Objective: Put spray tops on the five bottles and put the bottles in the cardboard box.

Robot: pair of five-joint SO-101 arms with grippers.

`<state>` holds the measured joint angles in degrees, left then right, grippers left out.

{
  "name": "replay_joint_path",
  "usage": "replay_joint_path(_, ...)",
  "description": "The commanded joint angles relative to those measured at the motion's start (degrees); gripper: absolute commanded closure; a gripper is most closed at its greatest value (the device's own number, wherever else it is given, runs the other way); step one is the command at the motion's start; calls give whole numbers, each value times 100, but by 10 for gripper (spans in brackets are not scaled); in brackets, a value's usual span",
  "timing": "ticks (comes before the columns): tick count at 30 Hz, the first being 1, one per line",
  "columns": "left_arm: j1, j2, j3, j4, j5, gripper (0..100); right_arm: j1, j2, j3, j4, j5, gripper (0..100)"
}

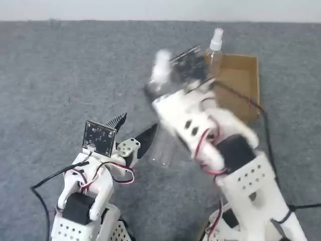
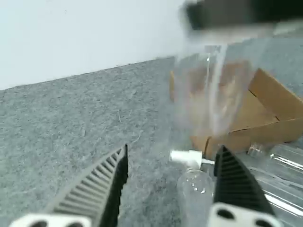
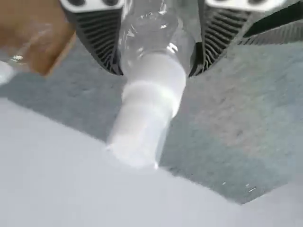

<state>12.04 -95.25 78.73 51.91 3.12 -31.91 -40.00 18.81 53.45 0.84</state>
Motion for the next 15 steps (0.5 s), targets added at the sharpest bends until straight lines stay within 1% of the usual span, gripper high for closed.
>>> replay_joint_path(1,-9,-88,4,-185,-26,728,919,374,-1099,488,132,993)
replay_joint_path(4,-18,-88,4,-185,-26,739,1596,831,-1793,927,141,993)
replay_joint_path(8,-18,-88,4,-193,-35,804,2466,1481,-2224,989,466,993)
replay_joint_path(11,-26,-88,4,-193,-44,859,2914,1877,-2268,699,527,993)
replay_joint_path(13,-202,-88,4,-220,-44,896,3169,2114,-2268,400,536,993)
replay_joint_path(15,-475,-88,22,-413,-18,931,3354,2334,-2268,119,536,993)
